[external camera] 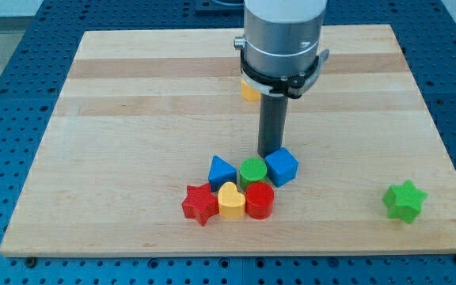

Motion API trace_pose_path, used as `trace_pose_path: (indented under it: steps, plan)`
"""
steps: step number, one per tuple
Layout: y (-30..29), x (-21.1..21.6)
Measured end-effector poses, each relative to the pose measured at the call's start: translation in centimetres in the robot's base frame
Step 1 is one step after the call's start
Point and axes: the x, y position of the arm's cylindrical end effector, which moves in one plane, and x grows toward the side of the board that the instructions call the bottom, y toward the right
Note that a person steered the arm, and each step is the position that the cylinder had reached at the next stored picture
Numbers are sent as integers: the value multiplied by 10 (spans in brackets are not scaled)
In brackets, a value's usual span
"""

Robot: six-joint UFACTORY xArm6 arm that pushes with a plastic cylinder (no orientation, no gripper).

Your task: Push the cube to the top right of the red circle

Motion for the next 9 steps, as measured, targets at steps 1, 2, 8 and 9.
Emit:
trace_pose_path:
  steps: [1, 2, 8, 9]
  plan:
    - [0, -1]
    - [0, -3]
    - [0, 24]
    - [0, 28]
